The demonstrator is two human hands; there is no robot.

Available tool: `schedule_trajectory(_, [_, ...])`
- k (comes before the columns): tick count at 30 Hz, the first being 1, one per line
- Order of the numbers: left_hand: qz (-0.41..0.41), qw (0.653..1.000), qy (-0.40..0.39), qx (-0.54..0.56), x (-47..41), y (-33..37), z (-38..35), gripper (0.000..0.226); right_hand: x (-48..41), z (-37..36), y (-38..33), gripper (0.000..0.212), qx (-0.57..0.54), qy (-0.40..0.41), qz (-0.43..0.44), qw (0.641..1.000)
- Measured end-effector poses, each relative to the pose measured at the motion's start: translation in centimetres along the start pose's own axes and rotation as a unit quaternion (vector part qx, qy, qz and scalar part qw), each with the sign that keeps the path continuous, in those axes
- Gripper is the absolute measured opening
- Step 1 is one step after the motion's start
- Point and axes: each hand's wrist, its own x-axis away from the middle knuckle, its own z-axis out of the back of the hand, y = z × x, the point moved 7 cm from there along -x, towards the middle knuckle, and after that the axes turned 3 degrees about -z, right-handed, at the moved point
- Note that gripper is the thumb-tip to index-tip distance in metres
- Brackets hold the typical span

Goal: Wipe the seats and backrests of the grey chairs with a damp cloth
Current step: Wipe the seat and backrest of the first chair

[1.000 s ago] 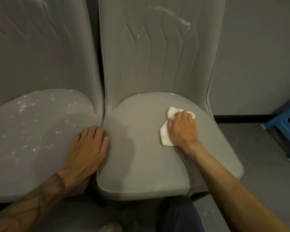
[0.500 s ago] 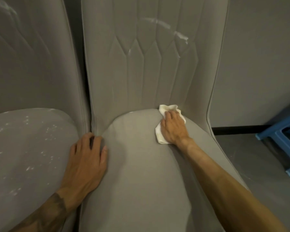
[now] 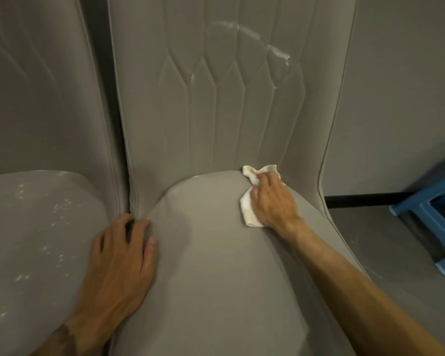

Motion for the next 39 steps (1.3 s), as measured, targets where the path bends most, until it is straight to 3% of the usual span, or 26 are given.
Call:
schedule_trajectory(4, [0.0,1.0,0.009,-0.002,0.0,0.2,0.0,0.042,-0.8,0.5,-3.7,0.04,-0.019,0.029,-0.01,0.999])
schedule_trajectory(7, [-0.003,1.0,0.006,-0.004,0.1,0.2,-0.1,0.041,-1.5,1.3,-4.5,0.033,-0.074,0.033,0.029,0.996])
schedule_trajectory(9, [-0.011,1.0,0.015,-0.008,0.2,0.2,-0.1,0.041,-0.5,2.0,-2.7,0.031,-0.08,0.078,0.066,0.992])
schedule_trajectory(12, [-0.015,1.0,0.024,-0.014,0.1,0.2,-0.1,0.041,0.3,0.9,-0.7,0.053,-0.026,0.013,0.021,0.999])
schedule_trajectory(14, [-0.002,1.0,0.017,-0.01,0.1,0.1,-0.2,0.04,-0.4,0.7,-2.2,0.039,-0.064,0.013,-0.026,0.998])
schedule_trajectory(16, [0.0,1.0,0.016,-0.011,0.1,0.1,-0.2,0.04,-1.4,0.6,-6.5,0.028,-0.107,0.015,0.005,0.994])
schedule_trajectory(20, [-0.005,1.0,0.01,-0.012,0.1,0.0,-0.3,0.04,-2.4,1.3,-11.8,0.027,-0.176,0.007,0.124,0.977])
schedule_trajectory(25, [-0.003,1.0,0.013,-0.012,0.1,-0.2,-0.5,0.039,-2.8,0.9,-10.3,0.036,-0.127,0.042,0.053,0.99])
schedule_trajectory(30, [-0.005,1.0,0.016,-0.003,0.1,-0.1,-0.4,0.039,-1.7,1.6,-14.9,0.03,-0.2,0.004,0.184,0.962])
schedule_trajectory(36, [-0.005,1.0,0.014,-0.004,0.2,-0.2,-0.3,0.038,-2.7,1.3,-13.8,0.038,-0.107,0.024,0.094,0.99])
schedule_trajectory(39, [-0.003,1.0,0.014,-0.007,0.1,-0.1,-0.3,0.038,-1.4,1.6,-16.3,0.033,-0.176,0.017,0.169,0.97])
